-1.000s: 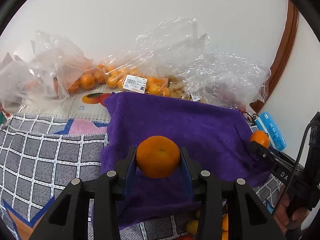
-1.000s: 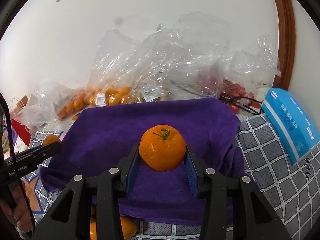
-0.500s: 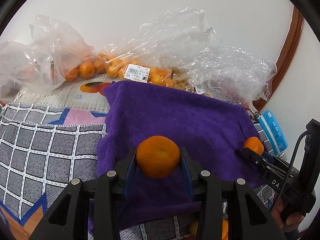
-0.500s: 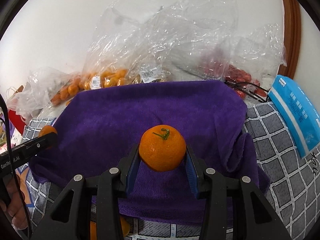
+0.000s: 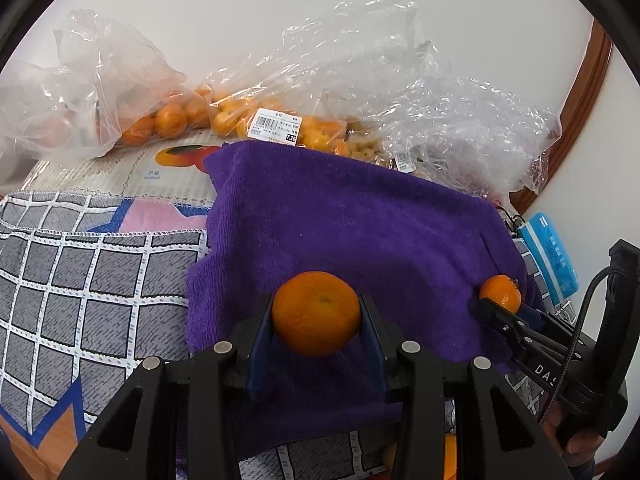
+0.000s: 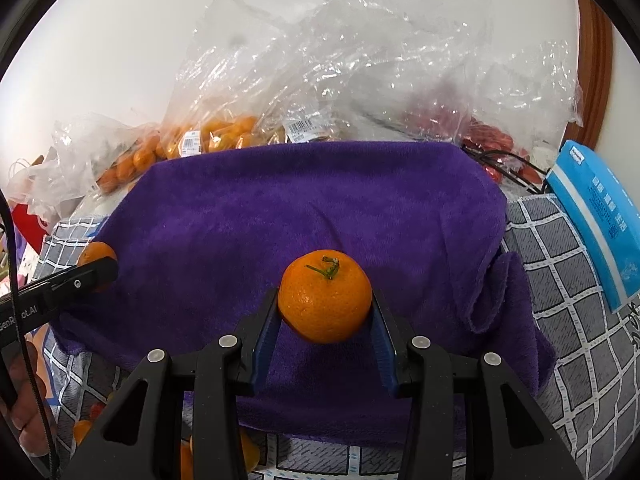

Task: Organize fruits
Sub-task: 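Lower the oranges onto the purple towel and open both grippers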

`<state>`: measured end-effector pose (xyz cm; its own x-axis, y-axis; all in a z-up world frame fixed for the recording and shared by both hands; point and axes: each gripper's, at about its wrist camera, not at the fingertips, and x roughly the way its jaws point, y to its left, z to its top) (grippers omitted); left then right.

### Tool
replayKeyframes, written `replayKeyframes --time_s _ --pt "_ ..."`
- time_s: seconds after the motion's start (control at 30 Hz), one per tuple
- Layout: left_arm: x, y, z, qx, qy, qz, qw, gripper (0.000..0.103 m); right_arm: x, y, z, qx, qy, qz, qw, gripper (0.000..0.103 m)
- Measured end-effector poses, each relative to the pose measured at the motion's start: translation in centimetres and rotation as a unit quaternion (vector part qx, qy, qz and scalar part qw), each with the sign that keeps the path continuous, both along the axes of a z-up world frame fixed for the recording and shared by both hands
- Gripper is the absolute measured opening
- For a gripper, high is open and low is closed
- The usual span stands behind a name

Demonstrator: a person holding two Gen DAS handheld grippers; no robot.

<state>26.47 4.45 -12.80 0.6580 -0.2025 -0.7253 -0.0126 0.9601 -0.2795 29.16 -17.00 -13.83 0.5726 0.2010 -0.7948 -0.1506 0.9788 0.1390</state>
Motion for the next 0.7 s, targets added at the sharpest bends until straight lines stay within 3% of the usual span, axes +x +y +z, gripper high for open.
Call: replayKeyframes --time_s 0.43,0.7 --pt "0.1 -0.3 -0.1 0.007 0.002 -0.004 1.0000 0.039 -0.4 -0.2 0.8 -0.003 -0.023 -0.006 1.000 0.044" --pt "0.1 -0.6 -0.2 0.016 0.004 -0.007 0.9998 0.040 -0.7 -1.0 1.5 0.013 -0.036 -0.025 0.999 0.053"
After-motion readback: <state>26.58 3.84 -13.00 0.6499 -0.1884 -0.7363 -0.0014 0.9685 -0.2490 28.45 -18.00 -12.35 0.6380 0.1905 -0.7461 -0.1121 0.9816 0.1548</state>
